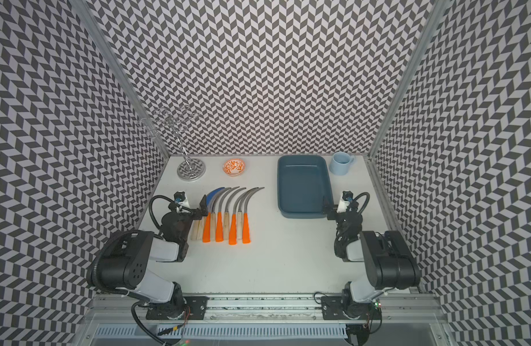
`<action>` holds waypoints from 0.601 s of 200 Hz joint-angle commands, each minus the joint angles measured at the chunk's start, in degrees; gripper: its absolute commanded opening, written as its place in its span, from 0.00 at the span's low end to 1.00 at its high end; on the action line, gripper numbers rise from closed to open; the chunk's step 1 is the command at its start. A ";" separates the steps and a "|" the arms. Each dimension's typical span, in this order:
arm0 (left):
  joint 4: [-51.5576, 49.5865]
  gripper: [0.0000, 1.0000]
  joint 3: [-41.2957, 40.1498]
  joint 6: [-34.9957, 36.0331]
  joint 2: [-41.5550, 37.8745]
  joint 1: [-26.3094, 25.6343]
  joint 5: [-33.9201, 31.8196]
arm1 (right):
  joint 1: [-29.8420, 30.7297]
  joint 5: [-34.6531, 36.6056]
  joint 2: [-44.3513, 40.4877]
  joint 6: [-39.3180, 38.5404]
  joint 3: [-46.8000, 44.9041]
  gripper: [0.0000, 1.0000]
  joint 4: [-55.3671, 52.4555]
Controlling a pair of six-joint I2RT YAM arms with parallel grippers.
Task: Put small sickles into storage boxes
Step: Pick up the sickle at the center of the board.
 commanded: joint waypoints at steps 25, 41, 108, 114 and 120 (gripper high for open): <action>1.62 1.00 0.26 0.19 0.42 0.50 0.85 | -0.10 -0.45 -0.09 -1.22 0.35 1.00 4.00; 1.15 1.00 0.39 0.07 0.26 0.62 1.24 | -0.11 -0.39 -0.07 -1.23 0.33 1.00 4.00; 2.16 1.00 0.22 0.14 0.68 0.60 1.32 | -0.08 -0.30 0.75 -1.19 -0.20 1.00 6.40; 2.32 1.00 0.15 0.10 0.72 0.69 1.37 | -0.03 -0.29 0.62 -1.11 -0.21 1.00 6.21; 2.42 1.00 0.13 0.01 0.68 0.70 1.48 | 0.01 -0.21 0.46 -1.30 -0.12 1.00 5.84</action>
